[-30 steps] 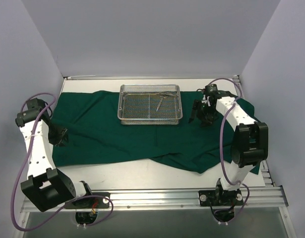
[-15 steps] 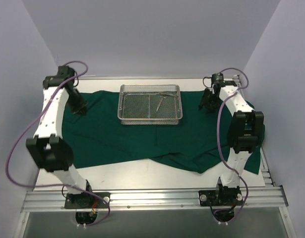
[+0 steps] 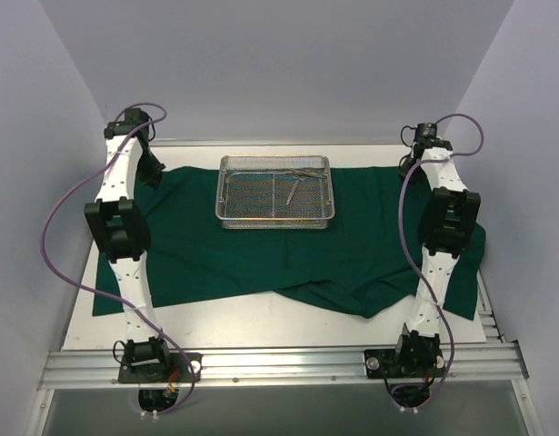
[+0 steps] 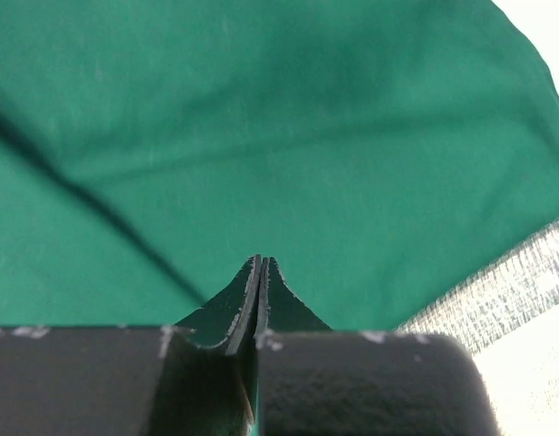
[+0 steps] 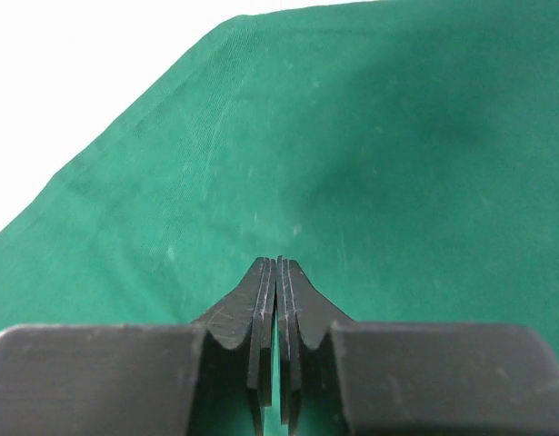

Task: Open and lay out the surgical kit
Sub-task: Smooth out the surgical kit at the center of the board.

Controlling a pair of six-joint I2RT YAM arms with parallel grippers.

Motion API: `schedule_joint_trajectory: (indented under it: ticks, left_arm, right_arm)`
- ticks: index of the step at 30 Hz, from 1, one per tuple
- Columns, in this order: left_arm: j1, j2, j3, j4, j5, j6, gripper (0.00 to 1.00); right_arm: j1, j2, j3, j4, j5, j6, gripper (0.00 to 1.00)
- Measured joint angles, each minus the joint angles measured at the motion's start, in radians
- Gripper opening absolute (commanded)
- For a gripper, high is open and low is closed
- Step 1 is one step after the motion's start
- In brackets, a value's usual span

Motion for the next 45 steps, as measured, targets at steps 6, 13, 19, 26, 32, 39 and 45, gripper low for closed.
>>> schedule_joint_trajectory:
  ticks: [6,13,19,26,32,39,45]
  left_arm:
    - [0.044,0.132,0.016,0.043,-0.003,-0.023,0.02]
    - [0.089,0.252,0.036,0.050,0.089,-0.050,0.02]
    - [0.143,0.342,0.185,0.045,0.228,-0.072,0.02]
    - [0.177,0.481,0.412,0.050,0.392,-0.119,0.02]
    - [0.204,0.484,0.391,0.093,0.461,-0.140,0.02]
    - [0.259,0.481,0.388,0.141,0.480,-0.118,0.28]
    - [0.247,0.359,0.244,0.146,0.415,-0.039,0.34]
  right_arm:
    - [0.000,0.101,0.059,0.003,0.002,-0.021,0.00]
    - [0.000,0.121,0.063,0.017,-0.011,-0.035,0.00]
    - [0.002,0.185,0.168,0.004,-0.025,-0.036,0.00]
    - [0.007,0.326,0.402,-0.009,-0.069,-0.033,0.00]
    - [0.013,0.366,0.470,-0.006,-0.080,-0.040,0.00]
    - [0.012,0.396,0.534,-0.023,-0.122,-0.043,0.35]
    - [0.010,0.320,0.470,-0.085,-0.170,-0.023,0.47]
